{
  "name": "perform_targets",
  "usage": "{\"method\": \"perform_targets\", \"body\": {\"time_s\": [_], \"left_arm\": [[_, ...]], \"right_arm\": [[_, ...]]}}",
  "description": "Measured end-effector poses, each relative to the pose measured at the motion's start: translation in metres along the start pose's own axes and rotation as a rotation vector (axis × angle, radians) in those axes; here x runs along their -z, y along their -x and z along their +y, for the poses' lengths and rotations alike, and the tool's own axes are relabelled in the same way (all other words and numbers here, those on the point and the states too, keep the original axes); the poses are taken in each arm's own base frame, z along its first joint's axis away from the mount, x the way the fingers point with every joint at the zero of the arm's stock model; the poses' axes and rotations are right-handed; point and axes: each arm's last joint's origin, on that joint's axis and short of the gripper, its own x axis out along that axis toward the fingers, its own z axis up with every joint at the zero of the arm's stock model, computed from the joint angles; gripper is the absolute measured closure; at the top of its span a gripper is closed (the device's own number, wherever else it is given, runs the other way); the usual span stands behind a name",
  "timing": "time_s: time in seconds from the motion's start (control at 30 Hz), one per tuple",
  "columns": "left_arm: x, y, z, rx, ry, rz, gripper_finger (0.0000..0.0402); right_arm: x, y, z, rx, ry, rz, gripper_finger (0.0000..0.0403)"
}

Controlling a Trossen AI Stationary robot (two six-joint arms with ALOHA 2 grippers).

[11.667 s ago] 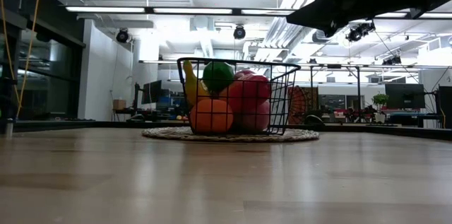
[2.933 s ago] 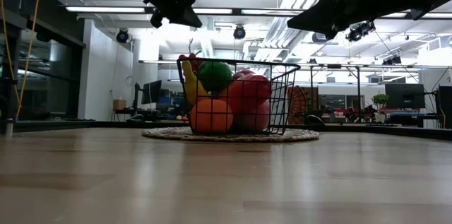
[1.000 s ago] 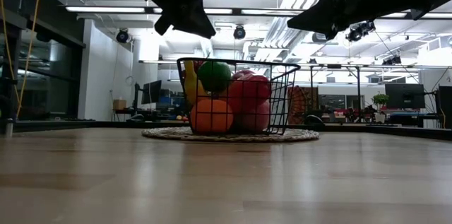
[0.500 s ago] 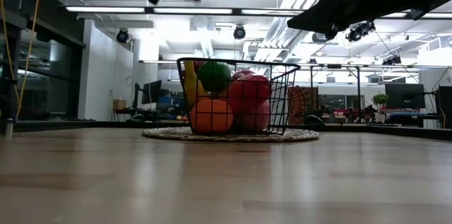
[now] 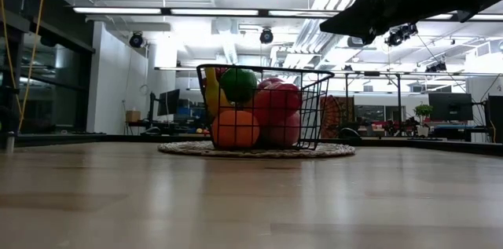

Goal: Build produce basket
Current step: Put the corn into the black wire basket

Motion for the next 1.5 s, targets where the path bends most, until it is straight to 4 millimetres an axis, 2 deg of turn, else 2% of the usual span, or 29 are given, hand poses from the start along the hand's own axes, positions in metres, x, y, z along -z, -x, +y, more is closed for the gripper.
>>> {"method": "perform_targets", "body": {"time_s": [0.1, 0.17, 0.27, 0.57, 1.13, 1.33, 1.5], "left_arm": [[0.024, 0.015, 0.000, -0.001, 0.014, -0.062, 0.0212], [0.032, 0.022, 0.002, -0.008, 0.007, -0.101, 0.0212], [0.032, 0.029, 0.005, -0.031, -0.022, -0.133, 0.0212], [0.040, 0.029, 0.007, -0.031, -0.086, -0.050, 0.0212], [0.041, 0.029, 0.006, 0.002, -0.068, -0.049, 0.0209], [0.036, 0.027, 0.006, -0.062, -0.054, -0.025, 0.0166], [0.022, 0.024, 0.006, -0.131, -0.043, 0.153, 0.0109]], "right_arm": [[0.000, 0.000, 0.000, 0.001, -0.001, -0.003, 0.0402], [-0.001, 0.000, 0.000, 0.000, -0.002, -0.006, 0.0402], [-0.001, 0.000, 0.000, 0.000, -0.002, -0.007, 0.0402], [-0.001, 0.000, 0.000, 0.000, -0.002, -0.007, 0.0402], [-0.001, 0.000, 0.000, 0.000, -0.002, -0.007, 0.0402], [-0.001, 0.000, 0.000, 0.000, -0.002, -0.007, 0.0402], [-0.001, 0.000, 0.000, 0.000, -0.002, -0.007, 0.0402]]}}
